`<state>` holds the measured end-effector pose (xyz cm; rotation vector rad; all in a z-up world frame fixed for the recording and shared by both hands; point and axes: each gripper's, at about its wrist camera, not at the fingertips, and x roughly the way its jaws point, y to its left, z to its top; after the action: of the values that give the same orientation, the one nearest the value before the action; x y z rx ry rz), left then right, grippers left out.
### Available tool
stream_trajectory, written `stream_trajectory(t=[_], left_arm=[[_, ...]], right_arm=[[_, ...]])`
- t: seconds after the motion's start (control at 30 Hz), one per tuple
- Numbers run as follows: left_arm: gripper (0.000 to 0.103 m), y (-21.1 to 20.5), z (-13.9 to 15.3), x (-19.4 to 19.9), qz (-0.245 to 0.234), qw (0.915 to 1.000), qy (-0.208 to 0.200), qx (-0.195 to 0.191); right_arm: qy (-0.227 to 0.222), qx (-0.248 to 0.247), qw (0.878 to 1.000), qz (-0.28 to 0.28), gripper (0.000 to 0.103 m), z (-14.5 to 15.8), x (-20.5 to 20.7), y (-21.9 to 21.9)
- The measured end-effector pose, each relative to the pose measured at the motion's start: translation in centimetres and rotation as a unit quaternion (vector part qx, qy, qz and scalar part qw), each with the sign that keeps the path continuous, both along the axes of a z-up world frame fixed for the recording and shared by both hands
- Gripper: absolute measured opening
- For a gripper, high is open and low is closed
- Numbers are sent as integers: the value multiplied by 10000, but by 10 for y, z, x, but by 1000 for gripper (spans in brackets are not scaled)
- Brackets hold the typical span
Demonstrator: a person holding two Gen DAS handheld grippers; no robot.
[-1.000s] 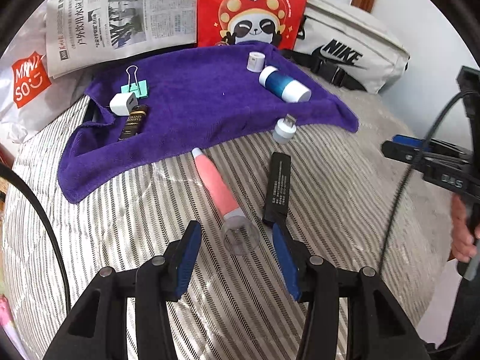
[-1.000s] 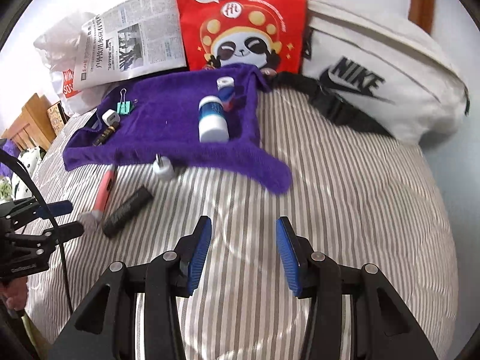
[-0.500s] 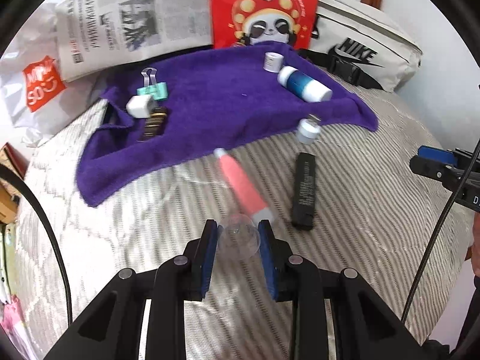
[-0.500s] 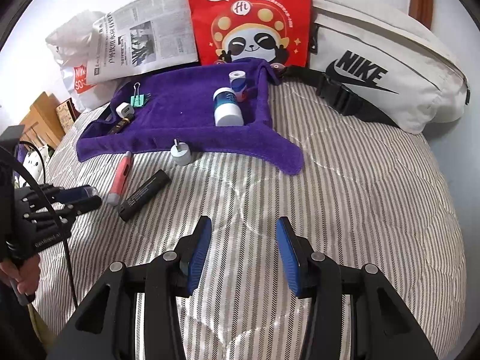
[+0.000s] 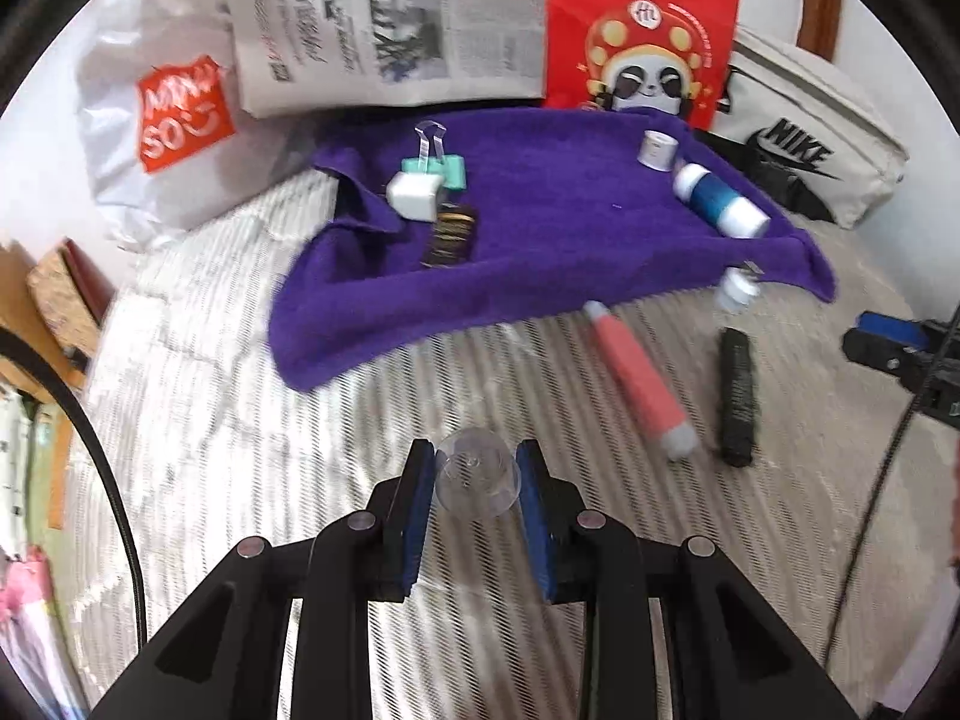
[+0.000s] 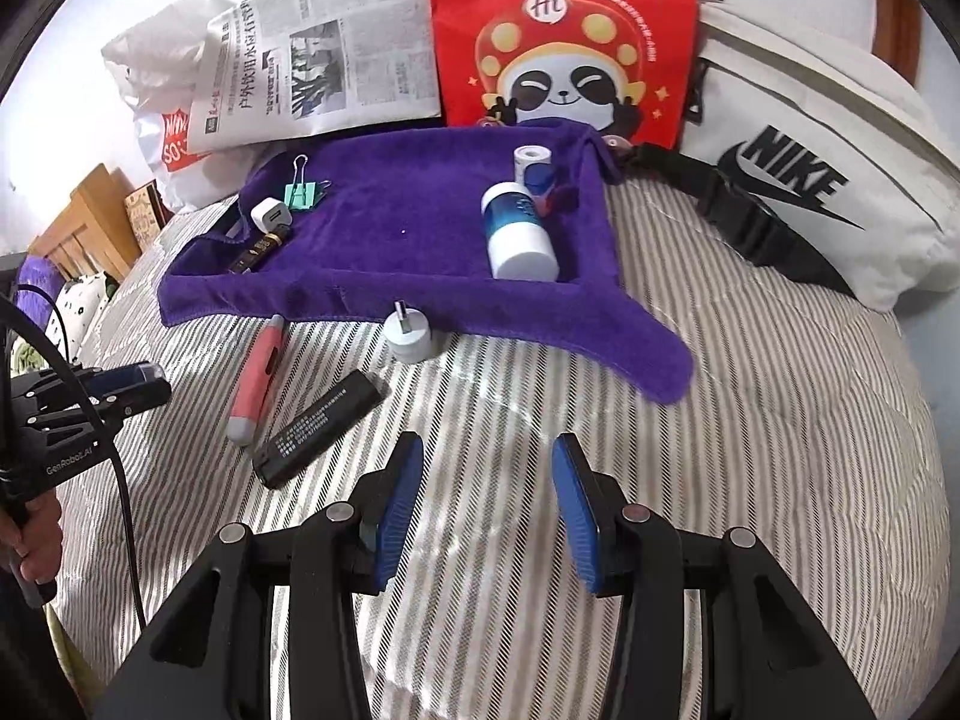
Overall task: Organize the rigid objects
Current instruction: 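Grasp the clear plastic cup with the left gripper while the right gripper approaches the white round adapter, then grasp the white round adapter with the right gripper and lift it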
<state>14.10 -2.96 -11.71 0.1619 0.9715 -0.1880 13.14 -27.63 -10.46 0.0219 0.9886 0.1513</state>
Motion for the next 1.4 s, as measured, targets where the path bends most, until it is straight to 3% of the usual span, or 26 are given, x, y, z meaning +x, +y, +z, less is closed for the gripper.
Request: stream_trajectory(t=[0.13, 0.27, 0.4, 0.57, 0.73, 1.0, 1.07, 1.4], left_arm=[[27, -1, -11, 0, 16, 9999, -94, 106], [26, 1, -17, -4, -20, 9997, -214, -71], [26, 4, -21, -8, -2, 9990, -402, -199], [26, 12, -21, -7, 24, 9983, -355, -458], [26, 8, -21, -7, 29, 9985, -368, -394], [26, 16, -21, -4, 46, 9969, -313, -720], [26, 19, -21, -4, 49, 9964, -302, -794], [26, 21, -21, -5, 50, 9957, -288, -881]], right_arm=[[-35, -160, 9998, 61, 45, -5, 5, 10], [-120, -338, 9992, 162, 45, -8, 9, 21], [-243, -273, 9990, 254, 45, -10, 15, 29], [-347, -156, 9990, 254, 45, -13, 29, 37], [-355, -240, 9988, 254, 44, -22, 45, 47], [-271, -477, 9982, 228, 33, -39, 61, 60], [-310, -471, 9981, 266, 23, -39, 62, 62], [-316, -500, 9981, 170, 23, -27, 33, 39]])
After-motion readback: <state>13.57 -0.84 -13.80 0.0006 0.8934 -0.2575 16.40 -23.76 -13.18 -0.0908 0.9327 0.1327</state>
